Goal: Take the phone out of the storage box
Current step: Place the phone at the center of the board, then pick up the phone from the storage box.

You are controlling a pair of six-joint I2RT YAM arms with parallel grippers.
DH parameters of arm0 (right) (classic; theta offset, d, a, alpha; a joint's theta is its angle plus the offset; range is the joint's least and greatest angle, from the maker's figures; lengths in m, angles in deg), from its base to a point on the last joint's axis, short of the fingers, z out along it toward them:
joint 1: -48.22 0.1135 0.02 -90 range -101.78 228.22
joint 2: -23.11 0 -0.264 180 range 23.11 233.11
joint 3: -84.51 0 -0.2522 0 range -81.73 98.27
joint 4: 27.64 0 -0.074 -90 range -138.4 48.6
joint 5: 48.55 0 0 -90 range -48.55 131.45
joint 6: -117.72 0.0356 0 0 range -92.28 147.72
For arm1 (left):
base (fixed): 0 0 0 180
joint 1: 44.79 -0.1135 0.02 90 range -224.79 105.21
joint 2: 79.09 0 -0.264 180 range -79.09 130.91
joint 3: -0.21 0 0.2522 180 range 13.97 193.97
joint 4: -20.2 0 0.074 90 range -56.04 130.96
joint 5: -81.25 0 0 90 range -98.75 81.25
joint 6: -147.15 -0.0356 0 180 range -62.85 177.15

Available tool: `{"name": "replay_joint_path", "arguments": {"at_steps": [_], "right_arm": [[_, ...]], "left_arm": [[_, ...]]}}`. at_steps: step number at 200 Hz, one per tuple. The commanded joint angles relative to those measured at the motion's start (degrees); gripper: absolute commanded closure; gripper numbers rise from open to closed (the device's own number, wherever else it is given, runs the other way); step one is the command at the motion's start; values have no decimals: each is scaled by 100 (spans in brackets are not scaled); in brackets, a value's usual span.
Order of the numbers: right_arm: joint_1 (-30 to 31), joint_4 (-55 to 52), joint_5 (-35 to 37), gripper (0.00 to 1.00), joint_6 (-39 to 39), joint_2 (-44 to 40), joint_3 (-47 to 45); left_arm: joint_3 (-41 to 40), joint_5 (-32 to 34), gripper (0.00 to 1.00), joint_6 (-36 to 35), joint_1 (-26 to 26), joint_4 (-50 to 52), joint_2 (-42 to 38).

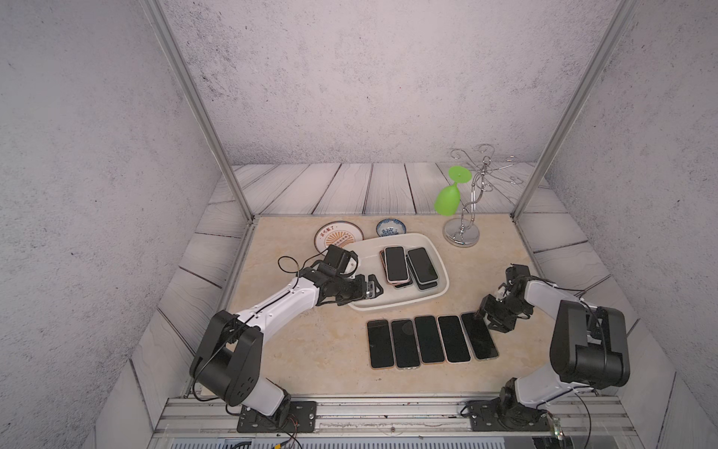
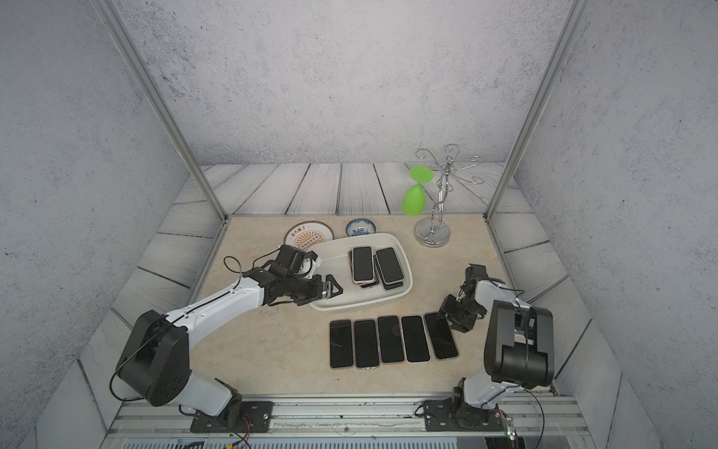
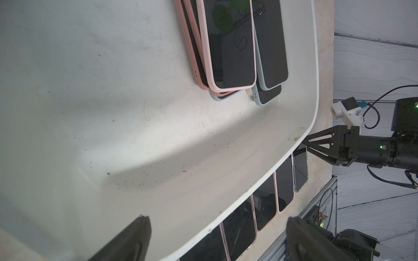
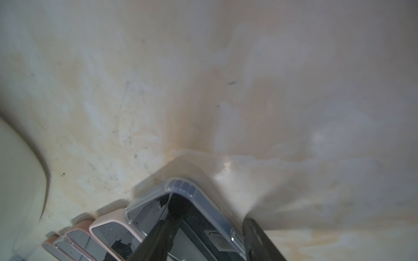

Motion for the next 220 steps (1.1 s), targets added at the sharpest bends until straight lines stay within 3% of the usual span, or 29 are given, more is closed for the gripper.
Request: {"name": "replay_joint_path", "arguments": {"at_steps": [1, 57, 95, 135, 182, 195, 220], "right_arm": [[133, 16, -253, 42, -28, 204, -242], [119, -136, -88, 36, 202, -54, -129], [133, -565, -117, 27, 248, -894, 391], [597, -764, -39, 24, 84, -1483, 992], [1723, -475, 674, 23, -71, -937, 1878], [2122, -621, 1110, 23, -258, -592, 2407], [2529, -624, 1104, 22, -353, 258, 3282]], "left_arm": [[-3, 59, 0, 27, 54, -34, 40], [178, 148, 1, -45, 146, 78, 216], [1141, 653, 2, -506, 251, 764, 746], [3280, 1466, 2, -916, 457, 1877, 2208], [6452, 2406, 2, -1181, 630, 3496, 4362], [6322, 2743, 2, -1014, 630, 3515, 4286], [4630, 2998, 2, -607, 542, 2488, 3005]]}}
